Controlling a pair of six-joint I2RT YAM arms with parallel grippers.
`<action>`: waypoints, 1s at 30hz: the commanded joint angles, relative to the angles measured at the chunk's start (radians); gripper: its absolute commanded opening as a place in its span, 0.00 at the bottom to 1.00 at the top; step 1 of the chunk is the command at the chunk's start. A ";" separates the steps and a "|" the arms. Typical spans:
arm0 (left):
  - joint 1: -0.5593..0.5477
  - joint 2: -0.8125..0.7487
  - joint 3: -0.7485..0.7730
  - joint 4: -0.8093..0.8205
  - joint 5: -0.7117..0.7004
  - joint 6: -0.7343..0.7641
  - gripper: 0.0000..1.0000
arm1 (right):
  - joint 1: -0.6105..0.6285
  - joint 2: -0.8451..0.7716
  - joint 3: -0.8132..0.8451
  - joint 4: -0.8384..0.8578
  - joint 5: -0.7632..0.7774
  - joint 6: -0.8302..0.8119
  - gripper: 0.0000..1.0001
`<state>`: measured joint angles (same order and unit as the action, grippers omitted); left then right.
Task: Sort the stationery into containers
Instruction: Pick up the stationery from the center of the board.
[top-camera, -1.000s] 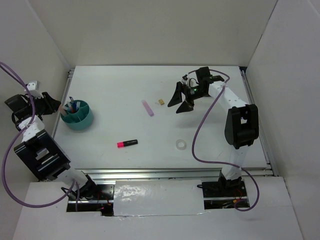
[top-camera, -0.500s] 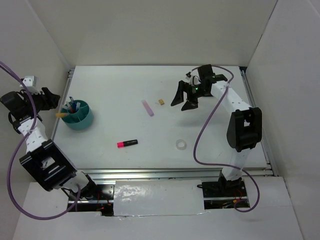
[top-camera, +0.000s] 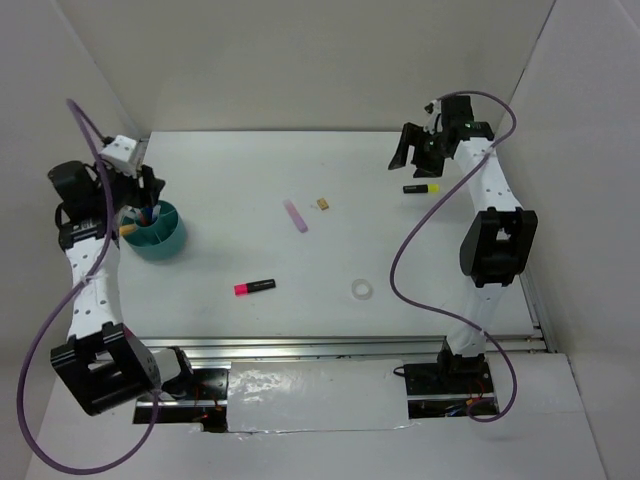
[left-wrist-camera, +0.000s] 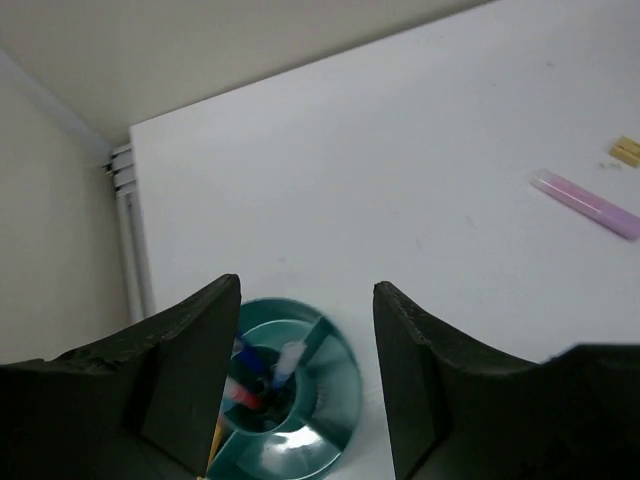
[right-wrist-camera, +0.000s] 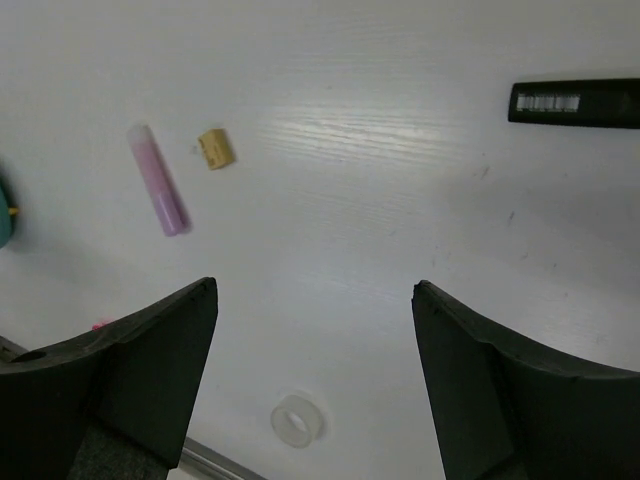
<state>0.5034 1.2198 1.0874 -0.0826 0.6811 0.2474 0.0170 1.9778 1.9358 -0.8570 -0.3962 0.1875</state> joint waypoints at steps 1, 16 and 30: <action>-0.182 -0.045 0.032 -0.089 -0.124 0.128 0.68 | 0.001 0.013 -0.004 -0.048 0.007 -0.014 0.84; -0.905 0.607 0.610 -0.416 -0.857 -0.528 0.96 | 0.072 -0.056 -0.175 -0.001 -0.015 -0.003 0.84; -0.942 0.948 0.787 -0.505 -0.951 -0.824 0.75 | 0.012 -0.094 -0.251 0.006 -0.059 -0.013 0.84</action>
<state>-0.4435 2.1578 1.8374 -0.5694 -0.2329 -0.5034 0.0429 1.9499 1.6920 -0.8608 -0.4332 0.1848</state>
